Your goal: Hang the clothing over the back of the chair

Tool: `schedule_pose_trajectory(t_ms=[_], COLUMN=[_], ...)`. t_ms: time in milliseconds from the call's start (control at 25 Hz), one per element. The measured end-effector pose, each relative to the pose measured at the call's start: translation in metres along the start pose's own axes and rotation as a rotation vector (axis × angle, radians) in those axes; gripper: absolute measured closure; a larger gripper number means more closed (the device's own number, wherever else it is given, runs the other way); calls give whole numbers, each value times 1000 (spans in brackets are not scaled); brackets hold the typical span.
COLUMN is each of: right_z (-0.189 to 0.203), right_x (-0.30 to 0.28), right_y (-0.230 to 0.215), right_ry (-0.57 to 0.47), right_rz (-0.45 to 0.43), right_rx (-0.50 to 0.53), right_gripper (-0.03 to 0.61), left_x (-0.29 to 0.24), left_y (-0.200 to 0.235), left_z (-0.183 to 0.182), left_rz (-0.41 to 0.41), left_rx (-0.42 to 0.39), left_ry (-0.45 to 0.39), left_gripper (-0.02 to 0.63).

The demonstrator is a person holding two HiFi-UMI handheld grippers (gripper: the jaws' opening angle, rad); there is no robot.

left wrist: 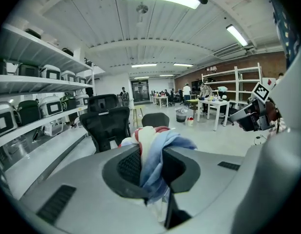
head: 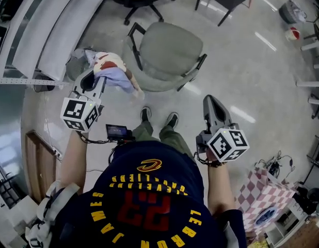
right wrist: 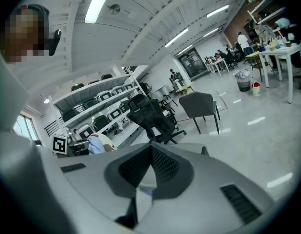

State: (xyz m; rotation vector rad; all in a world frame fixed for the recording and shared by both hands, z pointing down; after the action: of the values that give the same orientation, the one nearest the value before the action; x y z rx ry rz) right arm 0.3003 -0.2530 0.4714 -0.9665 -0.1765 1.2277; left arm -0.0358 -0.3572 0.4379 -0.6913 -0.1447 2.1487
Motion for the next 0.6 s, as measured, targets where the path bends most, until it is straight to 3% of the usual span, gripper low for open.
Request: schedule_pose_trajectory(t_ms=[280, 600], right_z=[11, 14], right_x=[11, 33], right_y=[-13, -30], right_ry=[-43, -131], right_rz=[85, 213], right_rx=[-49, -110], right_gripper=[588, 588], left_x=[-80, -172], left_y=[1, -11], left_z=[3, 41], left_rz=[173, 340], left_rx=[-82, -195], left_ry=[26, 160], left_gripper=[554, 552])
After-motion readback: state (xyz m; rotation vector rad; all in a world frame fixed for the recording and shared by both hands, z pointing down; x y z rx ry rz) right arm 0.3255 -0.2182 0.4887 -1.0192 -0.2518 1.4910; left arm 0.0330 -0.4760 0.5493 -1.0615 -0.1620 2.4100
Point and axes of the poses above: the fingertips, and each gripper's own axes: x backward along the fingers, y to its left, z out of its underside, the point moved 1 cm from there along x, backward along the fingers, and after that the axes turned 15 degrees about -x, right-handed, at the moved point
